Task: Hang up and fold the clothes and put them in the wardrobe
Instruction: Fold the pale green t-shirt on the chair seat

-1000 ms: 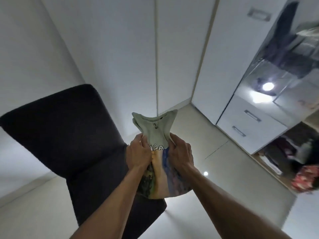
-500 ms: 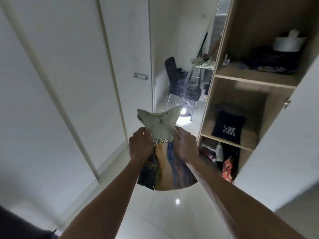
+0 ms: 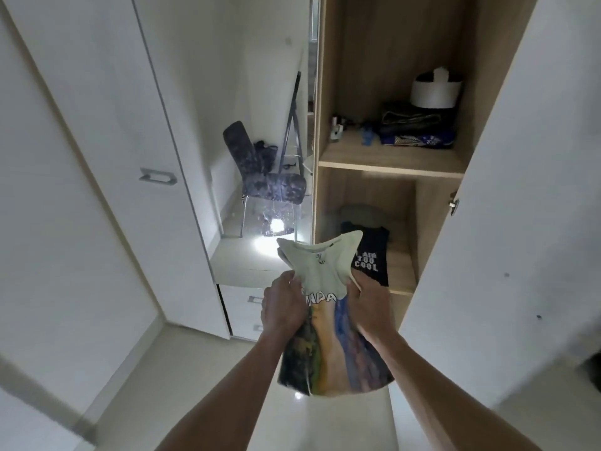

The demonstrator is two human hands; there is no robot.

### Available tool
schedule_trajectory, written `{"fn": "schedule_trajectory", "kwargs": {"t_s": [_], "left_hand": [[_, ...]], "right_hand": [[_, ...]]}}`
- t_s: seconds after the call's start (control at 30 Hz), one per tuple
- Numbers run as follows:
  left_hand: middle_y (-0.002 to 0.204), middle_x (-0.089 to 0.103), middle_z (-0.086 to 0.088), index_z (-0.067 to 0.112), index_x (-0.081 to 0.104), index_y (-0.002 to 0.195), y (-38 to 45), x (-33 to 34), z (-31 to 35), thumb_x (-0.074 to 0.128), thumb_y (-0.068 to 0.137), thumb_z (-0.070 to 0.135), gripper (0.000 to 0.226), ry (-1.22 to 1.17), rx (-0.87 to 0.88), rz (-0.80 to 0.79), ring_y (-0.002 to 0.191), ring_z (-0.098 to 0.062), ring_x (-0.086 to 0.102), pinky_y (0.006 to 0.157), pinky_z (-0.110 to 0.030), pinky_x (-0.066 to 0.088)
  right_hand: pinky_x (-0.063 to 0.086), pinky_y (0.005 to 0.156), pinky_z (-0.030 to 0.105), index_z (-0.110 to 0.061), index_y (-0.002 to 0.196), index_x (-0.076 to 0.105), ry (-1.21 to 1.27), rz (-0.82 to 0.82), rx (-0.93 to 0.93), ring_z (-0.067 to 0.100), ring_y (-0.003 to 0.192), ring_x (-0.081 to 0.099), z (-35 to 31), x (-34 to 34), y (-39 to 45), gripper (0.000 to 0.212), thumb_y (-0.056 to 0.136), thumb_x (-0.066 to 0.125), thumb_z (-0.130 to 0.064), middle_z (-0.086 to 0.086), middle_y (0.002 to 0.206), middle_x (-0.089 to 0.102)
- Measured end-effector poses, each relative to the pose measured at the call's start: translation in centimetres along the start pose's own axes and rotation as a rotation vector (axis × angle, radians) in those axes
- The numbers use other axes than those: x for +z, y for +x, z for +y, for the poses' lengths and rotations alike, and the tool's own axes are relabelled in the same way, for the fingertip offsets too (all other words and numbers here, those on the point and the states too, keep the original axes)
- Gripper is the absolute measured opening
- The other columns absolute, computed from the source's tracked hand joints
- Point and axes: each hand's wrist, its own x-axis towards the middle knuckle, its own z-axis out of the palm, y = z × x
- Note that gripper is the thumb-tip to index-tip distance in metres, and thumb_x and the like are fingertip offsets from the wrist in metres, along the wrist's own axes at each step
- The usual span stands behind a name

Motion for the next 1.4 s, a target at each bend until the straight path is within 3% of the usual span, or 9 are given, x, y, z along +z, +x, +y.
{"fn": "schedule_trajectory", "kwargs": {"t_s": [0.3,0.43,0.57,0.8,0.97,1.1,1.2,1.27,1.4], "left_hand": [[0.119,0.071,-0.003,0.023,0.065,0.127,13.8,9.7,-0.9,0.039,0.105,0.039,0.037,0.056,0.042,-0.266,0.1,-0.026,0.066,0.082,-0.037,0.053],[0.12,0.072,-0.001,0.029,0.065,0.127,15.7,14.5,-3.1,0.045,0.104,0.031,0.031,0.098,0.024,-0.365,0.104,-0.024,0.069,0.082,-0.035,0.055],[0.118,0.073,-0.002,0.033,0.066,0.123,18.9,20.6,-4.8,0.048,0.103,0.027,0.028,0.111,-0.009,-0.433,0.105,-0.023,0.069,0.081,-0.034,0.055],[0.096,0.076,-0.005,0.033,0.068,0.122,28.3,32.0,-4.1,0.049,0.1,0.026,0.03,0.097,-0.009,-0.364,0.088,-0.025,0.07,0.062,-0.031,0.046],[0.115,0.07,-0.02,0.019,0.064,0.132,37.6,39.3,-3.2,0.05,0.102,0.022,0.033,0.119,0.03,-0.242,0.111,-0.039,0.062,0.088,-0.035,0.048],[0.122,0.066,-0.023,0.014,0.066,0.128,43.8,43.9,-3.4,0.051,0.102,0.023,0.031,0.157,0.094,-0.17,0.116,-0.043,0.058,0.089,-0.037,0.045],[0.124,0.066,-0.022,0.018,0.066,0.13,46.9,46.5,-4.2,0.051,0.102,0.024,0.032,0.162,0.116,-0.125,0.116,-0.042,0.058,0.087,-0.037,0.045],[0.125,0.066,-0.02,0.022,0.066,0.13,47.9,47.5,-5.1,0.05,0.102,0.025,0.032,0.15,0.105,-0.124,0.119,-0.041,0.056,0.09,-0.037,0.046],[0.127,0.064,-0.023,0.021,0.064,0.132,48.9,48.8,-6.8,0.049,0.103,0.026,0.033,0.133,0.044,-0.135,0.121,-0.042,0.054,0.094,-0.037,0.046]], "right_hand": [[0.058,0.084,0.036,-0.024,0.127,0.065,-0.071,0.075,0.235,0.016,0.094,0.069,8.2,4.2,10.2,0.027,0.103,0.056,-0.02,-0.008,0.107,0.074],[0.058,0.088,0.041,-0.041,0.137,0.054,-0.134,0.087,0.396,0.022,0.111,0.068,13.3,5.8,10.6,0.034,0.106,0.047,-0.03,-0.009,0.128,0.068],[0.059,0.088,0.046,-0.053,0.137,0.043,-0.173,0.023,0.492,0.023,0.109,0.069,18.8,6.3,13.6,0.038,0.105,0.044,-0.032,-0.007,0.129,0.069],[0.049,0.076,0.032,-0.04,0.134,0.06,-0.055,0.081,0.471,0.025,0.111,0.065,27.3,6.3,25.0,0.034,0.107,0.041,-0.03,-0.005,0.122,0.07],[0.037,0.071,-0.002,-0.022,0.124,0.069,0.033,0.18,0.322,0.003,0.09,0.065,34.6,8.5,35.9,0.03,0.105,0.048,-0.015,-0.012,0.102,0.069],[0.034,0.058,-0.002,-0.005,0.111,0.074,0.01,0.257,0.266,0.002,0.063,0.057,38.2,10.3,41.9,0.023,0.102,0.052,-0.009,-0.006,0.075,0.063],[0.037,0.07,-0.001,-0.009,0.124,0.07,0.031,0.218,0.285,0.021,0.098,0.068,41.2,11.7,45.5,0.028,0.104,0.051,-0.015,0.01,0.108,0.074],[0.046,0.087,0.019,-0.02,0.132,0.067,0.021,0.201,0.297,0.029,0.115,0.063,42.8,12.5,46.8,0.032,0.104,0.051,-0.021,0.008,0.126,0.07],[0.033,0.077,0.017,-0.02,0.131,0.066,0.009,0.174,0.359,0.032,0.119,0.059,44.8,13.4,47.4,0.031,0.105,0.05,-0.023,0.01,0.129,0.067]]}}
